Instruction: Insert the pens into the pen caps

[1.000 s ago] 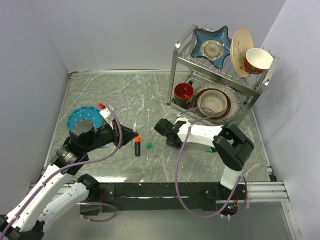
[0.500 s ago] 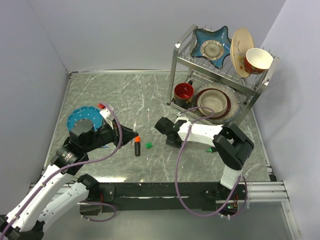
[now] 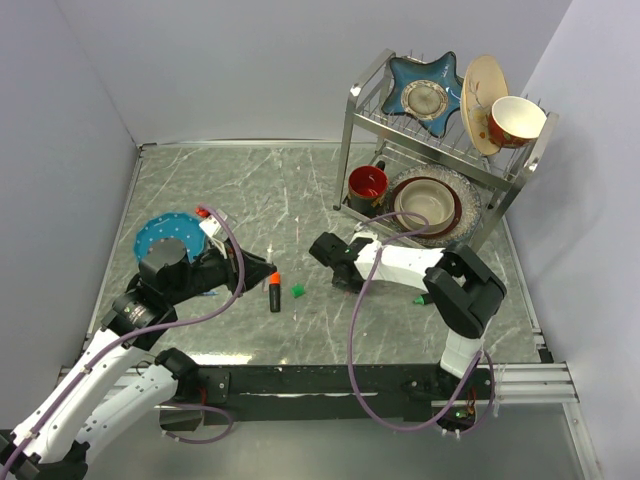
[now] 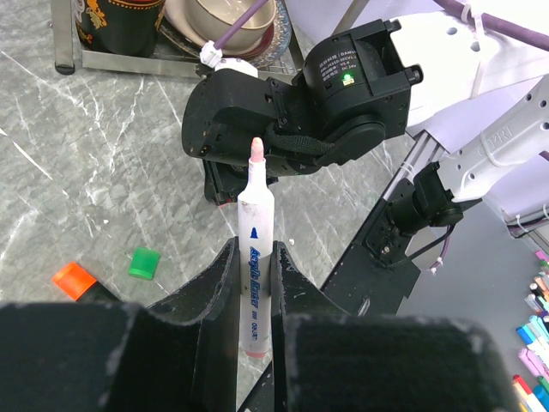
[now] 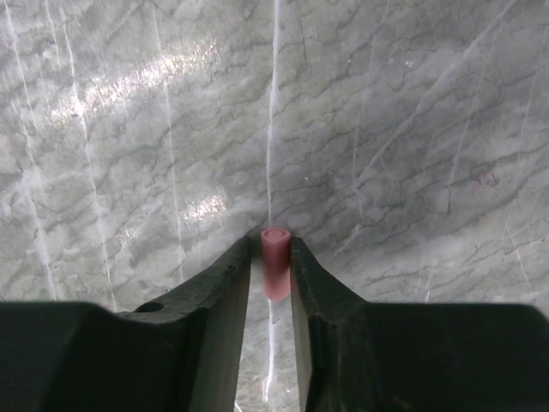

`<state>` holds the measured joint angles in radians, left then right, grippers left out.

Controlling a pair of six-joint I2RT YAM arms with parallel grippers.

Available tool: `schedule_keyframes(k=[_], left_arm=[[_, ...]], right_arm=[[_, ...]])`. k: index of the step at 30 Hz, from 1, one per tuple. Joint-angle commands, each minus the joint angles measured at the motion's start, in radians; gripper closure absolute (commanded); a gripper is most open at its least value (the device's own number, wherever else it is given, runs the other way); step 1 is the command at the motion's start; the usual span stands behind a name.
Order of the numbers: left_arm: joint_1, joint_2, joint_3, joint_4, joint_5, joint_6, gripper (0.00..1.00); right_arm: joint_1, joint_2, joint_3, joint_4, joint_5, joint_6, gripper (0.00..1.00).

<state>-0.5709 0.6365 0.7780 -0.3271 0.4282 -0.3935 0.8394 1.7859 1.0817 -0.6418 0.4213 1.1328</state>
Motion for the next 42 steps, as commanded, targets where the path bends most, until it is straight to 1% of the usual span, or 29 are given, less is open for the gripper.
schedule_keyframes(k=[1, 6, 9, 13, 16, 21, 26, 27, 34, 37, 39, 42], left_arm=[[-0.004, -0.014, 0.0, 0.033, 0.004, 0.015, 0.99], [-0.004, -0.014, 0.0, 0.039, 0.003, 0.005, 0.99], [-0.004, -0.02, -0.008, 0.071, 0.018, -0.031, 0.99], [-0.004, -0.018, -0.02, 0.102, 0.063, -0.122, 0.99], [-0.004, -0.041, -0.054, 0.144, 0.07, -0.191, 0.99], [-0.006, -0.058, -0.154, 0.221, 0.06, -0.286, 0.99], [-0.012, -0.017, -0.246, 0.319, 0.067, -0.37, 0.99], [-0.015, -0.009, -0.258, 0.359, 0.069, -0.395, 0.99], [-0.026, 0.032, -0.37, 0.467, 0.029, -0.444, 0.99], [-0.029, 0.058, -0.454, 0.578, 0.04, -0.499, 0.99], [-0.033, 0.092, -0.483, 0.644, 0.046, -0.525, 0.99], [-0.049, 0.13, -0.508, 0.681, 0.029, -0.528, 0.99]], right_arm=[[-0.028, 0.058, -0.034, 0.011, 0.062, 0.011, 0.72], [-0.028, 0.021, -0.095, 0.077, 0.065, 0.009, 0.76], [-0.028, 0.009, -0.123, 0.128, 0.048, -0.01, 0.8], [-0.026, -0.008, -0.146, 0.171, 0.03, -0.04, 0.84], [-0.026, -0.022, -0.169, 0.202, 0.019, -0.051, 0.85], [-0.025, -0.037, -0.189, 0.261, -0.012, -0.093, 0.87], [-0.026, -0.049, -0.172, 0.287, -0.018, -0.12, 0.87], [-0.026, -0.051, -0.166, 0.287, -0.018, -0.126, 0.87], [-0.025, -0.072, -0.161, 0.33, -0.038, -0.154, 0.87], [-0.025, -0.091, -0.17, 0.358, -0.052, -0.168, 0.87], [-0.025, -0.108, -0.18, 0.37, -0.062, -0.173, 0.87], [-0.026, -0.128, -0.187, 0.389, -0.073, -0.182, 0.87]])
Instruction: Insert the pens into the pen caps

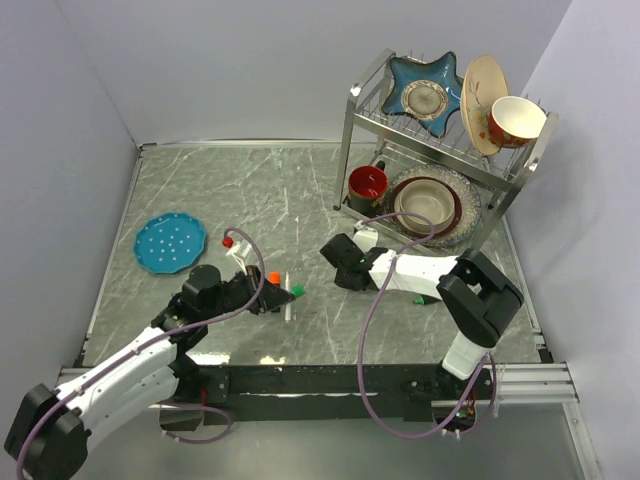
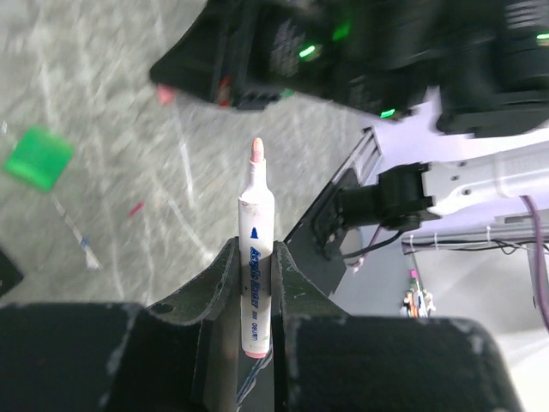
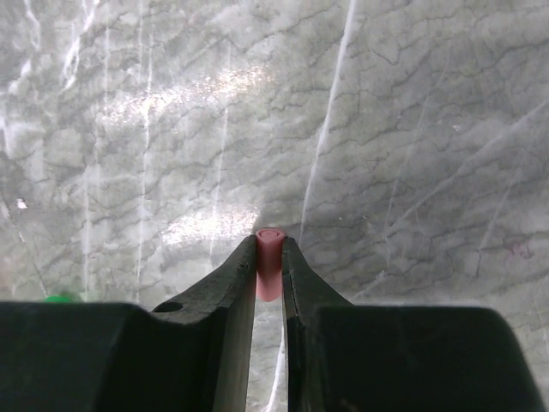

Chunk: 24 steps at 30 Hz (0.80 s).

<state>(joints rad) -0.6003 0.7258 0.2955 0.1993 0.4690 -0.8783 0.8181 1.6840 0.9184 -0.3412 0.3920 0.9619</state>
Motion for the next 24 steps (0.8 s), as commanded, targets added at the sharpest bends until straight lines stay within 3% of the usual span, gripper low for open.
schedule_keyframes(k=[1, 24], left_arm=[[-0.023, 0.047, -0.029, 0.158, -0.019, -0.044, 0.99], [-0.058, 0.234, -0.07, 0.342, -0.041, -0.041, 0.99]], right_arm=[[-0.005, -0.03, -0.027, 0.096, -0.045, -0.014, 0.87], [-0.005, -0.145, -0.042, 0.172, -0.09, -0.022, 0.87]])
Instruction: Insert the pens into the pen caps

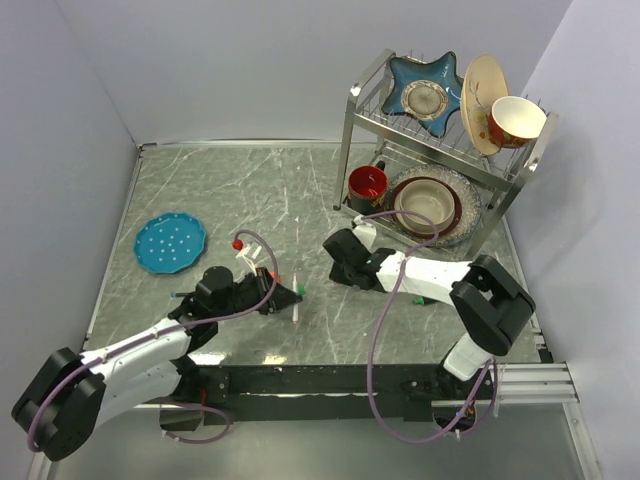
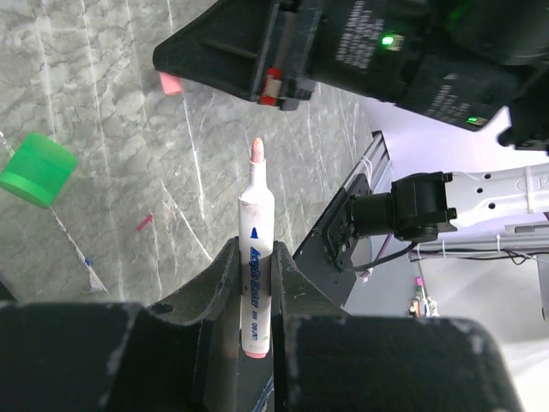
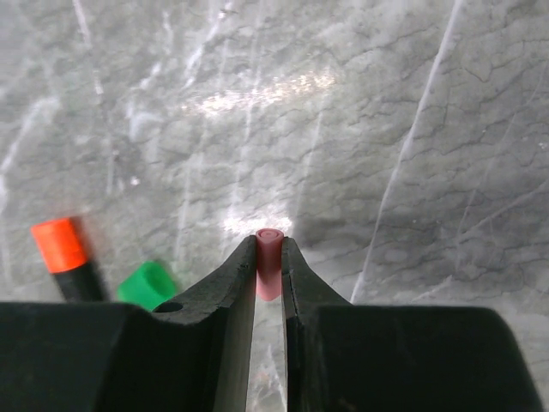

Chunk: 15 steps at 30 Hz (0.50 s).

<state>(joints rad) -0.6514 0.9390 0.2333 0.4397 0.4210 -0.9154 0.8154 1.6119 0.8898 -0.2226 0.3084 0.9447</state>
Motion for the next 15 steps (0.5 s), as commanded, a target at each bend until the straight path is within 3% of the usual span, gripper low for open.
schedule_keyframes(k=[1, 15], left_arm=[[-0.01, 0.029, -0.009, 0.111, 0.015, -0.005, 0.99], [-0.033, 0.147, 0.0, 0.229, 0.048, -0.002, 0.99]], right_arm=[[-0.001, -0.089, -0.015, 0.058, -0.009, -0.001, 0.87], [0.01, -0.208, -0.003, 0.089, -0.087, 0.032, 0.87]])
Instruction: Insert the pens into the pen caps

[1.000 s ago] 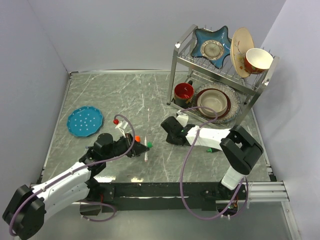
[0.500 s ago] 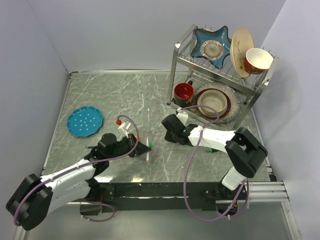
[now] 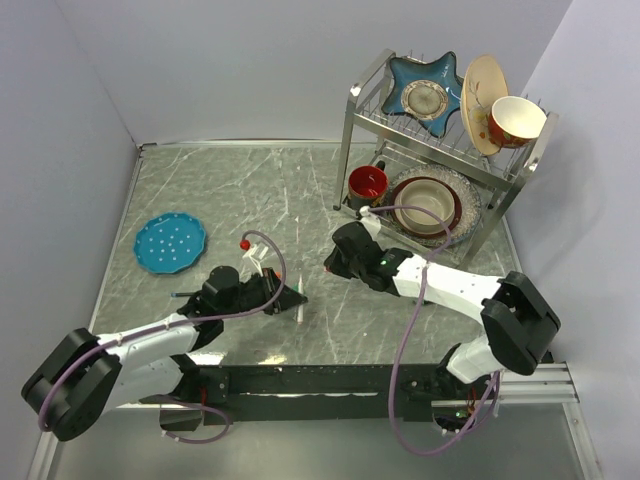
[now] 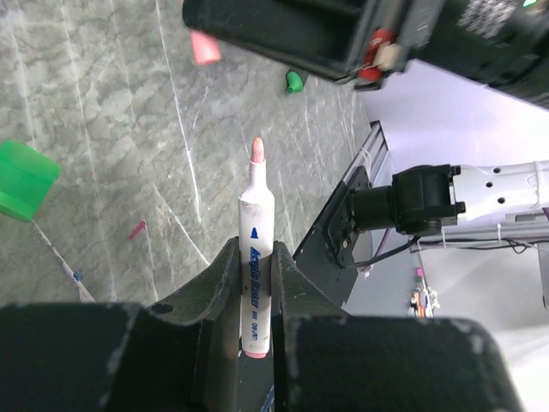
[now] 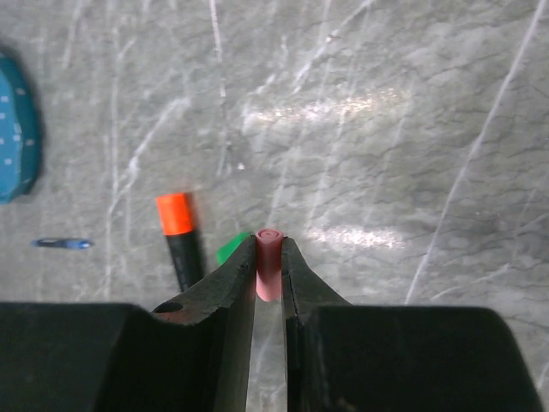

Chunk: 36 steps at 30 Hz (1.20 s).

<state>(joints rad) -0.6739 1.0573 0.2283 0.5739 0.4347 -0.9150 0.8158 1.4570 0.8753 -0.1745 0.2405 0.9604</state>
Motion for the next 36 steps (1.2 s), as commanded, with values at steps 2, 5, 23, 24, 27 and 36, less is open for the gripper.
schedule_keyframes(k=[2, 5, 23, 24, 27, 36], left_arm=[[-0.015, 0.043, 0.008, 0.104, 0.038, -0.001, 0.99], [-0.021, 0.069, 0.014, 0.119, 0.042, 0.001, 0.99], [-0.036, 0.13, 0.055, 0.161, 0.085, 0.007, 0.99], [-0.036, 0.13, 0.059, 0.155, 0.082, 0.008, 0.99], [-0.036, 0.125, 0.062, 0.144, 0.082, 0.015, 0.99], [-0.036, 0.112, 0.075, 0.104, 0.065, 0.036, 0.99]], right_arm=[[0.009, -0.066, 0.011, 0.049, -0.032, 0.021, 0.87], [0.013, -0.076, 0.014, 0.056, -0.046, 0.026, 0.87], [0.052, -0.161, -0.041, 0.144, -0.115, 0.061, 0.88], [0.055, -0.161, -0.042, 0.145, -0.116, 0.061, 0.88], [0.066, -0.164, -0.041, 0.141, -0.112, 0.063, 0.88], [0.092, -0.196, -0.062, 0.133, -0.09, 0.069, 0.88]])
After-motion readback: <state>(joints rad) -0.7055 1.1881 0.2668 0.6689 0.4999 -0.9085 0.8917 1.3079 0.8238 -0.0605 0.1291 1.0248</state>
